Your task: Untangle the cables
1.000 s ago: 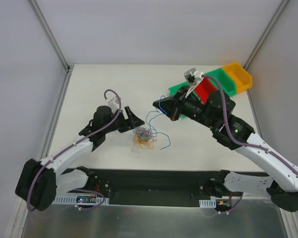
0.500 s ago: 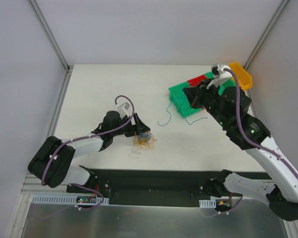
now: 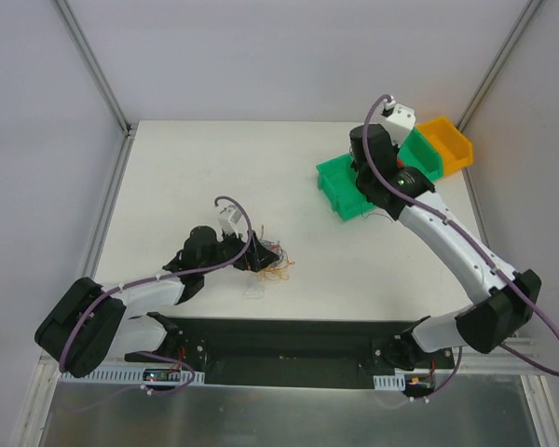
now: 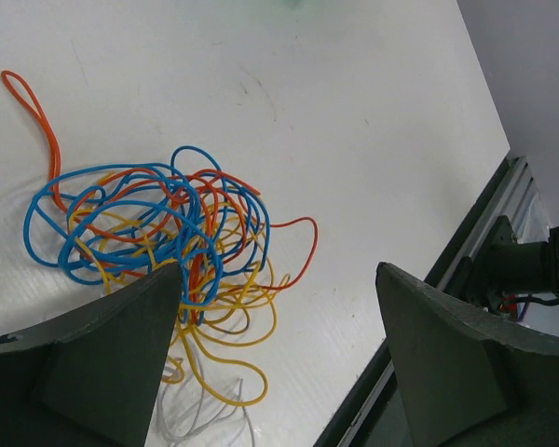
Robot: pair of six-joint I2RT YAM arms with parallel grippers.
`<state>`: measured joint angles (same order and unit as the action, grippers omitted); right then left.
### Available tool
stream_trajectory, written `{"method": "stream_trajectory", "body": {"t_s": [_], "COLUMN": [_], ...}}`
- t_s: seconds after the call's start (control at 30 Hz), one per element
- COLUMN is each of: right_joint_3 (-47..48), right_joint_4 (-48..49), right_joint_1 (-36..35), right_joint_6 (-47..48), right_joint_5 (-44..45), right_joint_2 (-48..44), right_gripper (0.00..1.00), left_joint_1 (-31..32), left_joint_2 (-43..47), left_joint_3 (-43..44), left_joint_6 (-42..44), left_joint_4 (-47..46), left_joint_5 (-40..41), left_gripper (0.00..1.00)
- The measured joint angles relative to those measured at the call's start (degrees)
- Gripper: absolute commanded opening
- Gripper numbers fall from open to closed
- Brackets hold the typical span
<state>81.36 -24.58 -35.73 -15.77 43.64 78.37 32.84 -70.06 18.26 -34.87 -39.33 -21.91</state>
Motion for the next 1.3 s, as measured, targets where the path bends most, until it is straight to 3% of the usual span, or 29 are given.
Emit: {"method": "stream_trajectory", "body": {"t_s": [0.23,0.53,0.87,1.3], "right_joint_3": [5.9,5.0,-4.6,-13.0], "right_joint_4": [2.8,13.1,32.3,39.3], "right_joint_1": [5.0,5.9,8.3,13.2], "right_joint_6": [-1.8,1.3,8.2,17.5], "right_joint_5": [4.6,5.6,0.0,-11.2], "right_joint_2": [11.0,17.8,21.7,23.2], "right_gripper": [0.01,0.01,0.01,0.01], "left_joint_1": [0.2,0.2,0.2,0.2], "left_joint_2": [5.3,5.8,6.3,5.8], "left_joint_3": [-5.2,-7.4,-7.8,-7.8], "left_joint_6": [1.4,1.4,1.4,1.4], "left_joint_4": [-4.7,-8.5,-9.7,-9.8], "left_joint_5": [2.3,4.5,5.5,5.6], "left_gripper": [0.84,0.84,0.84,0.88]}}
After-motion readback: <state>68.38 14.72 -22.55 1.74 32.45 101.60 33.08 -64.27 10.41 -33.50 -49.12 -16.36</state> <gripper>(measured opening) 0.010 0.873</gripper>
